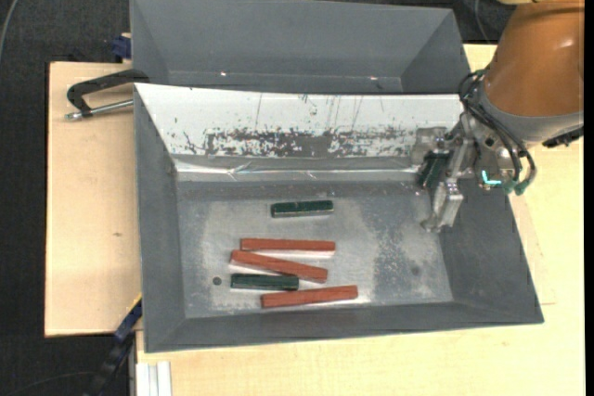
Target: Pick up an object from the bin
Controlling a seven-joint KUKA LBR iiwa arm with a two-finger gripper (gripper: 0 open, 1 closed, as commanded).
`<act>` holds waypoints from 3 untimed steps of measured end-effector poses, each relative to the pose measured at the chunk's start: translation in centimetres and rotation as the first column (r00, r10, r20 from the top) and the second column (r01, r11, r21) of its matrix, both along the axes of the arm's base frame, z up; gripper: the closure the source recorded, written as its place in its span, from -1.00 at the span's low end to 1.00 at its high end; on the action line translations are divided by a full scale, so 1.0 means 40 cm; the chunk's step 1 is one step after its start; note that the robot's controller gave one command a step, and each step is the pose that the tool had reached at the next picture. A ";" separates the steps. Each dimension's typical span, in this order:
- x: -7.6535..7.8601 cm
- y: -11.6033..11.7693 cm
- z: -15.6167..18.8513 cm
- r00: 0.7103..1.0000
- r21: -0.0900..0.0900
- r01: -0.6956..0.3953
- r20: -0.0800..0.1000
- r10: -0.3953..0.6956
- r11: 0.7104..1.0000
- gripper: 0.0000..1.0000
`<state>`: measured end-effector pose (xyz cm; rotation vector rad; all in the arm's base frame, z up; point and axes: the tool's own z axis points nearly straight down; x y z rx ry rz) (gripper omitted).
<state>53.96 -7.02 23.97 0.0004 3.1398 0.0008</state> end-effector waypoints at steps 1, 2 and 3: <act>-0.088 0.159 0.061 0.999 0.003 -0.034 -0.001 0.034 0.999 -1.00; 0.091 0.267 -0.157 0.997 0.003 0.083 0.000 -0.083 0.997 -1.00; 0.135 0.302 -0.423 0.990 0.000 -0.143 -0.003 0.143 0.990 -1.00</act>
Offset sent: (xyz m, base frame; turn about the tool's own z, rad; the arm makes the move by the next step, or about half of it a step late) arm -0.0352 0.0589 0.0220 -0.0265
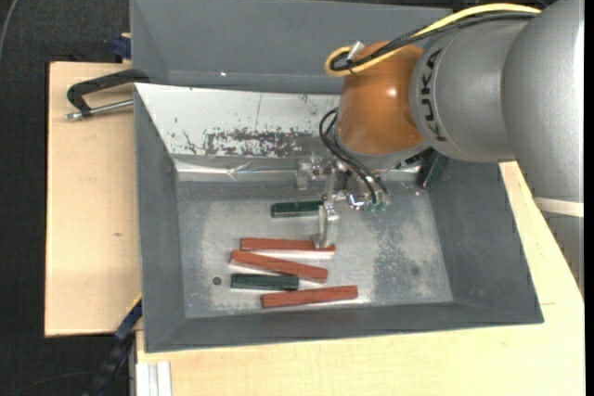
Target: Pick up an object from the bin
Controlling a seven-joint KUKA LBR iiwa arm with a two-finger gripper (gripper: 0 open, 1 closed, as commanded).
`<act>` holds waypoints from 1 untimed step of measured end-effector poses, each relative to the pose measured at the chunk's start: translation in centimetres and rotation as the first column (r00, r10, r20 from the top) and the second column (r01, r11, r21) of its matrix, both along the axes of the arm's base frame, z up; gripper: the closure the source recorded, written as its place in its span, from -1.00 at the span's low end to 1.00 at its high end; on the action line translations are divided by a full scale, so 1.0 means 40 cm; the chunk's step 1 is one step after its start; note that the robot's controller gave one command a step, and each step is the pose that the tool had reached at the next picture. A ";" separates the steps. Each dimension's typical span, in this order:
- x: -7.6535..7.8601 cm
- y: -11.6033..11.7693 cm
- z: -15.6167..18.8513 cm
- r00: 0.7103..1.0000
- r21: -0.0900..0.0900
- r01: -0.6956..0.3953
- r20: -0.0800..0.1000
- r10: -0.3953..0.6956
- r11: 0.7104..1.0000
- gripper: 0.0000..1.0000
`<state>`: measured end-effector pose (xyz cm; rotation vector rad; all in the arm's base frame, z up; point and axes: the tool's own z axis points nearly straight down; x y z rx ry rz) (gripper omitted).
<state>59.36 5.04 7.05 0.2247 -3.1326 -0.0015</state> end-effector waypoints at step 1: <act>0.001 0.000 0.001 1.000 0.000 0.001 0.003 -0.001 1.000 1.00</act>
Offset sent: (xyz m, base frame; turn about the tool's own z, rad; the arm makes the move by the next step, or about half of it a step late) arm 0.0000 0.0000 0.0000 0.0000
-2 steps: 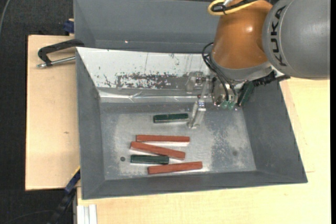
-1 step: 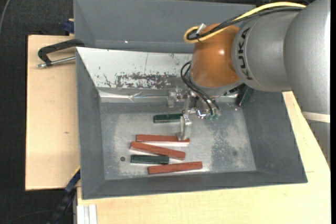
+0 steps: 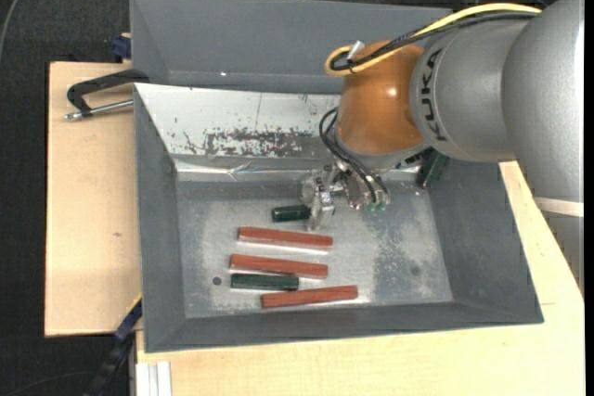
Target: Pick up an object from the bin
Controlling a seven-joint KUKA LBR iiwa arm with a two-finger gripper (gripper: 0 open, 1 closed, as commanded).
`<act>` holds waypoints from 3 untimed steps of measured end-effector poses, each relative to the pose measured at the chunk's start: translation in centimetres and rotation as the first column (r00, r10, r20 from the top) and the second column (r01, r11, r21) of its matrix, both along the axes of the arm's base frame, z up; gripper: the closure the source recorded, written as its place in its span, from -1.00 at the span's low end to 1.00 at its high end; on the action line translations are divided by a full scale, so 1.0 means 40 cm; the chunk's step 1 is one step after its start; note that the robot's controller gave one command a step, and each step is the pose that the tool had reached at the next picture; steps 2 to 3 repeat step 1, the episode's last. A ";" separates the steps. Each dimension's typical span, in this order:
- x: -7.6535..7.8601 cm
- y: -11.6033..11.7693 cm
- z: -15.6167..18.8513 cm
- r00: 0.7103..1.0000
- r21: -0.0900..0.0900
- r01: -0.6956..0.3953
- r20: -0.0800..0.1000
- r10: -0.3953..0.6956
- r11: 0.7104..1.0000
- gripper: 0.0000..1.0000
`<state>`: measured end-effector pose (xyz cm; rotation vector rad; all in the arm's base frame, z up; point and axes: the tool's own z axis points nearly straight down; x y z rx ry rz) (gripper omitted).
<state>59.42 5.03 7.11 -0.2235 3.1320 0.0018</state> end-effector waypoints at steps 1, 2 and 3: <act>-0.012 -0.012 0.398 0.999 0.000 -0.031 0.014 0.031 1.000 1.00; -0.012 -0.012 0.398 0.999 0.000 -0.031 0.014 0.031 1.000 1.00; -0.012 -0.012 0.398 0.999 0.000 -0.031 0.014 0.031 1.000 1.00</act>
Offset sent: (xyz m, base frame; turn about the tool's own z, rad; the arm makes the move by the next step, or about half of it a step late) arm -0.0075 -0.0060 0.1522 -0.0312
